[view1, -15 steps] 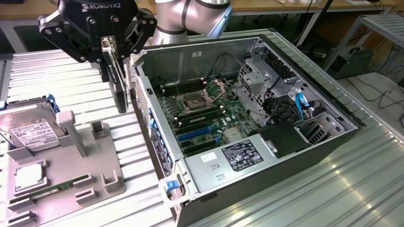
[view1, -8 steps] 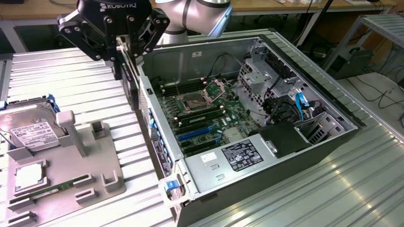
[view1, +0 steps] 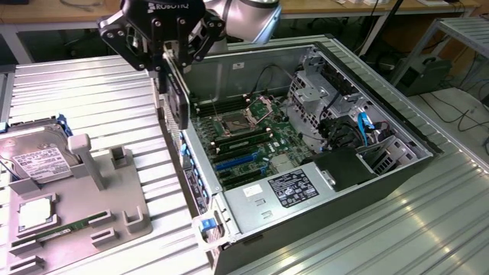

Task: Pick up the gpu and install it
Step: 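Pick up the gpu and move the gpu toward the slot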

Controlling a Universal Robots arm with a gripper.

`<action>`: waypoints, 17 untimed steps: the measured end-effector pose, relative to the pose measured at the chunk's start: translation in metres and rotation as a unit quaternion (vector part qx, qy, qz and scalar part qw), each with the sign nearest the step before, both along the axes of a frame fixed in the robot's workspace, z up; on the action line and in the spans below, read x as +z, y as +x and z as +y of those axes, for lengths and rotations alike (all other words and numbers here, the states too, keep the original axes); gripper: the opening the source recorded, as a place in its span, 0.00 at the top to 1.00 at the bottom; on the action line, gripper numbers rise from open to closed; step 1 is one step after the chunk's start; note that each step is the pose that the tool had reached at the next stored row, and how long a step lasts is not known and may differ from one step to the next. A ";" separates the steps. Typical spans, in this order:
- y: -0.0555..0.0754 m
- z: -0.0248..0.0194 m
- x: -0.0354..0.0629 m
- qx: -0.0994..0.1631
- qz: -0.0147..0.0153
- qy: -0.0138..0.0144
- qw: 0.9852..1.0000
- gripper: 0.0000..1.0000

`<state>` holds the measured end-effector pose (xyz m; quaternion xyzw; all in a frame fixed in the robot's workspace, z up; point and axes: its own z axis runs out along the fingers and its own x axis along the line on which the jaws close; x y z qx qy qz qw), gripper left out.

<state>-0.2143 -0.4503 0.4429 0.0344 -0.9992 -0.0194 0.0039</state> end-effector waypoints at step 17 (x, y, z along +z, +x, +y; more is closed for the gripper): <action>0.072 0.0000 -0.0004 0.000 0.000 0.000 1.000 0.72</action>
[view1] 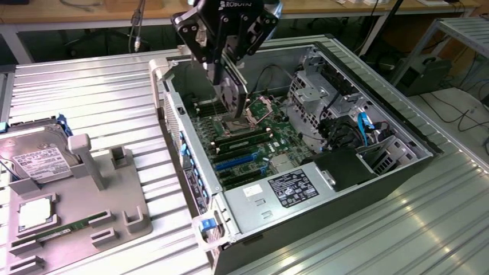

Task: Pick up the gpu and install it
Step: 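Pick up the gpu and move the gpu toward the slot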

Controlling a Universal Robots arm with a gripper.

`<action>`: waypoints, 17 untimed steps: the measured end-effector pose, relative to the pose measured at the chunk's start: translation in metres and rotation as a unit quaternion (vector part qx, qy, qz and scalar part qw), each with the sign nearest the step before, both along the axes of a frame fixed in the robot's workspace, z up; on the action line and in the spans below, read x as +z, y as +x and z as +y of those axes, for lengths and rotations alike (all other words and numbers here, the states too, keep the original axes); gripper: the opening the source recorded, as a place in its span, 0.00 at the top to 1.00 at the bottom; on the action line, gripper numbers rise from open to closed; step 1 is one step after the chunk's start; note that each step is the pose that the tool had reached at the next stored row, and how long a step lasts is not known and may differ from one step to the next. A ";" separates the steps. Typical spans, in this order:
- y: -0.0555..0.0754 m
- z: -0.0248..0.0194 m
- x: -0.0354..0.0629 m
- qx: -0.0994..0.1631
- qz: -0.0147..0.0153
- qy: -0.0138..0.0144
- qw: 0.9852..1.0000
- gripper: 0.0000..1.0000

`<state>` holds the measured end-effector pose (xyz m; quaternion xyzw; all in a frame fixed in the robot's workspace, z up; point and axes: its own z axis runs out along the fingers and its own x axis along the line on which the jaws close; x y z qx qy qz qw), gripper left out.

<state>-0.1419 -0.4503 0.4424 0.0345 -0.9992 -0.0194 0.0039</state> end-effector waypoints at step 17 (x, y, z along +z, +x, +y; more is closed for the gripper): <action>0.093 0.0000 -0.0010 -0.001 0.000 0.000 1.000 0.72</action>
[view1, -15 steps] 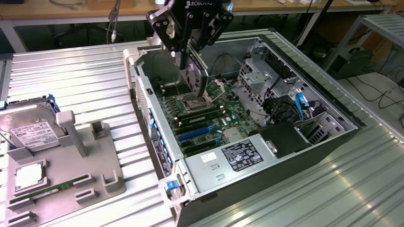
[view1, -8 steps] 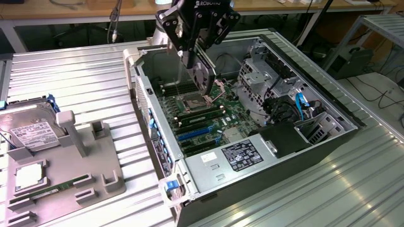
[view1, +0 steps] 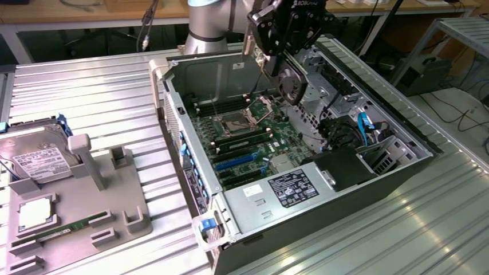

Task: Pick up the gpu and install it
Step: 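Insert the gpu into the slot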

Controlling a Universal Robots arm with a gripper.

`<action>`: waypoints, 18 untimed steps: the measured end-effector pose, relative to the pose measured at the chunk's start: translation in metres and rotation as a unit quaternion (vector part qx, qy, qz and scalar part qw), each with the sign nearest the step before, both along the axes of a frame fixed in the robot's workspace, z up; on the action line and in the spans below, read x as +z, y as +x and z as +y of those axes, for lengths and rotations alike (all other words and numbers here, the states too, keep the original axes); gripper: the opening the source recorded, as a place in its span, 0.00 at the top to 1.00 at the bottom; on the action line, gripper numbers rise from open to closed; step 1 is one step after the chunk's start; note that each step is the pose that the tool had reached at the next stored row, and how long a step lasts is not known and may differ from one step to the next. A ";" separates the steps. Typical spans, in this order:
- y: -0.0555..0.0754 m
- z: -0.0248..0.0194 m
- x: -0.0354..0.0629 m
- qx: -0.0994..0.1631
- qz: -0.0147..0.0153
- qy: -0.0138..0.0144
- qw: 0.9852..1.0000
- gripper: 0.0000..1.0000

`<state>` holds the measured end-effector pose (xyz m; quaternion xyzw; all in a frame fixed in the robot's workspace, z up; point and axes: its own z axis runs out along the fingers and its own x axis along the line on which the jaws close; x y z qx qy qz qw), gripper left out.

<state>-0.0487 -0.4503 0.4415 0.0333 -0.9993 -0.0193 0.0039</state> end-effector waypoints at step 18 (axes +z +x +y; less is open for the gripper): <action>0.000 0.0000 -0.0001 0.279 0.000 0.000 0.960 0.72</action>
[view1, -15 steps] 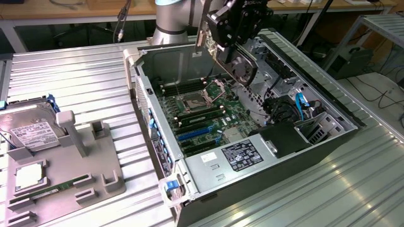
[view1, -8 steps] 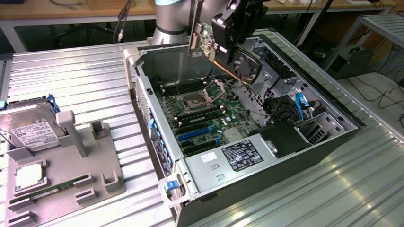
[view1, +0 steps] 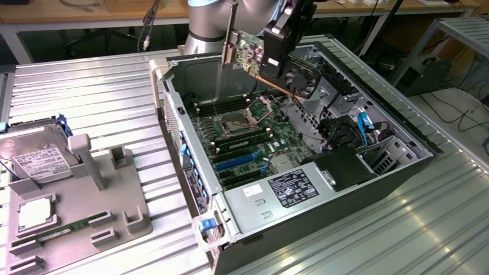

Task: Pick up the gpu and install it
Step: 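Insert the gpu into the slot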

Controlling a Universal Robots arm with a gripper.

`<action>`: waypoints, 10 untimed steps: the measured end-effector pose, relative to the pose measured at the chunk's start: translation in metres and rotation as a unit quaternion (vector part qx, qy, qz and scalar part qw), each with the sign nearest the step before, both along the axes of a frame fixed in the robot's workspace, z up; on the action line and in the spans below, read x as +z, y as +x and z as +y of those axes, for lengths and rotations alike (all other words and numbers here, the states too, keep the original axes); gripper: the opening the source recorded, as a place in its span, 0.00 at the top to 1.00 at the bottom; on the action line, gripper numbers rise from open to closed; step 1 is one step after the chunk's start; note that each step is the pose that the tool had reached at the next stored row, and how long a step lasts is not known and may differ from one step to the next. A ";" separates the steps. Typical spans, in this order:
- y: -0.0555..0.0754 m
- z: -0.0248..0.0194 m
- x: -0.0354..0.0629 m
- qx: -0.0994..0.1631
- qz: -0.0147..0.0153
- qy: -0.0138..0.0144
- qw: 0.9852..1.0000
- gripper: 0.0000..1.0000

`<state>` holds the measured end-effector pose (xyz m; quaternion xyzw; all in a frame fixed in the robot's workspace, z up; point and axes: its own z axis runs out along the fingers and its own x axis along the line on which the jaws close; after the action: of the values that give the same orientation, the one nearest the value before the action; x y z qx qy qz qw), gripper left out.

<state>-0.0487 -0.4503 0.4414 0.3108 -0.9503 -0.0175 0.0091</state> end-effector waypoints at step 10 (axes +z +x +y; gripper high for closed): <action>0.000 0.0000 -0.0001 0.125 0.000 0.000 0.992 0.72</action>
<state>-0.0487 -0.4503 0.4413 0.4270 -0.9040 -0.0162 0.0112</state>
